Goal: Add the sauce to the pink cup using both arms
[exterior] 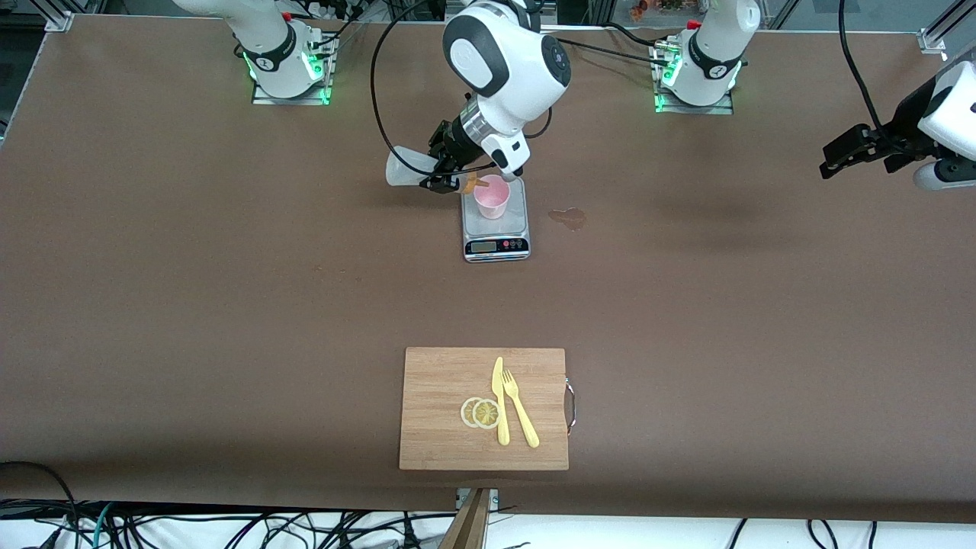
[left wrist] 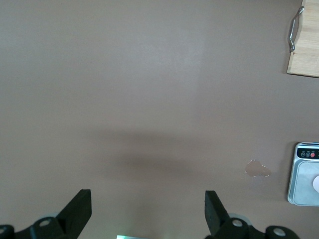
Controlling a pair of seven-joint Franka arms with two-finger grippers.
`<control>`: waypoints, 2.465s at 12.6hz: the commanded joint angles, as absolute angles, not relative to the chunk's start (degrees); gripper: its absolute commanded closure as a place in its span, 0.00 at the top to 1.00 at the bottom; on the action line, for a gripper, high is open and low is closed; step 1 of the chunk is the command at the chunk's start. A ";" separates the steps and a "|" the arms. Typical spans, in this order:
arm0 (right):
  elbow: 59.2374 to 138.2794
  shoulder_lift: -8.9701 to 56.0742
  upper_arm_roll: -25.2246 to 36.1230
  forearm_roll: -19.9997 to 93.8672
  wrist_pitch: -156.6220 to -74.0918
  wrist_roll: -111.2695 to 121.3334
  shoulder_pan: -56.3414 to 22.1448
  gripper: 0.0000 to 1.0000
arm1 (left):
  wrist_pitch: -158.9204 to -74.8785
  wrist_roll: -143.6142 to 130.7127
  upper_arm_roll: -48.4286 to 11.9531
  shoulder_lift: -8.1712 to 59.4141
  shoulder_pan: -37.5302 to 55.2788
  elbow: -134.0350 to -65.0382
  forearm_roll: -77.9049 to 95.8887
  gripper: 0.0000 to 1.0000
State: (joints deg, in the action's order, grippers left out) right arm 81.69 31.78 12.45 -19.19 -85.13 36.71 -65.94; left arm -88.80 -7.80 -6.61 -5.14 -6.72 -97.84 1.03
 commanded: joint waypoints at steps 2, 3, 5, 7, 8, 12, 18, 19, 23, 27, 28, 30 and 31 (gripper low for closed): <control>81.30 31.03 12.92 -19.78 -83.67 37.35 -66.09 0.00 | -88.77 -6.77 -6.77 -6.68 -6.94 -99.14 0.79 1.00; 81.30 31.03 12.92 -19.69 -83.58 37.27 -66.09 0.00 | -88.77 -6.77 -6.77 -6.68 -6.94 -99.14 0.79 1.00; 81.39 30.94 13.01 -18.99 -83.67 36.83 -66.01 0.00 | -88.77 -6.77 -6.77 -6.68 -6.94 -99.14 0.79 1.00; 81.65 31.02 14.31 -13.48 -84.72 36.65 -65.74 0.00 | -88.77 -6.77 -6.77 -6.68 -6.94 -99.14 0.79 1.00; 81.74 31.03 14.94 -10.49 -85.60 37.26 -64.87 0.00 | -88.77 -6.77 -6.77 -6.68 -6.94 -99.14 0.79 1.00; 83.23 30.94 15.20 -1.51 -89.99 43.74 -58.98 0.00 | -88.77 -6.77 -6.77 -6.68 -6.86 -99.14 0.79 1.00; 85.51 28.83 19.94 21.40 -91.93 64.21 -51.08 0.00 | -88.77 -6.77 -6.77 -6.68 -6.86 -99.14 0.79 1.00; 85.78 28.83 21.78 24.75 -91.41 68.25 -50.46 0.00 | -88.77 -6.77 -6.77 -6.68 -6.94 -99.14 0.79 1.00; 90.60 29.00 23.99 35.66 -92.02 84.94 -44.93 0.00 | -88.77 -6.77 -6.77 -6.68 -6.94 -99.14 0.79 1.00; 92.01 29.53 23.99 41.48 -91.32 98.58 -39.74 0.00 | -88.77 -6.77 -6.77 -6.68 -6.86 -99.14 0.70 1.00; 92.98 29.53 23.99 44.88 -90.97 102.79 -37.81 0.00 | -88.77 -6.77 -6.77 -6.68 -6.86 -99.14 0.79 1.00; 94.74 30.84 23.91 49.64 -89.13 112.89 -33.86 0.00 | -88.77 -6.77 -6.77 -6.68 -6.86 -99.14 0.70 1.00; 94.75 31.37 23.91 50.70 -87.29 115.90 -31.58 0.00 | -88.77 -6.77 -6.77 -6.68 -6.94 -99.14 0.79 1.00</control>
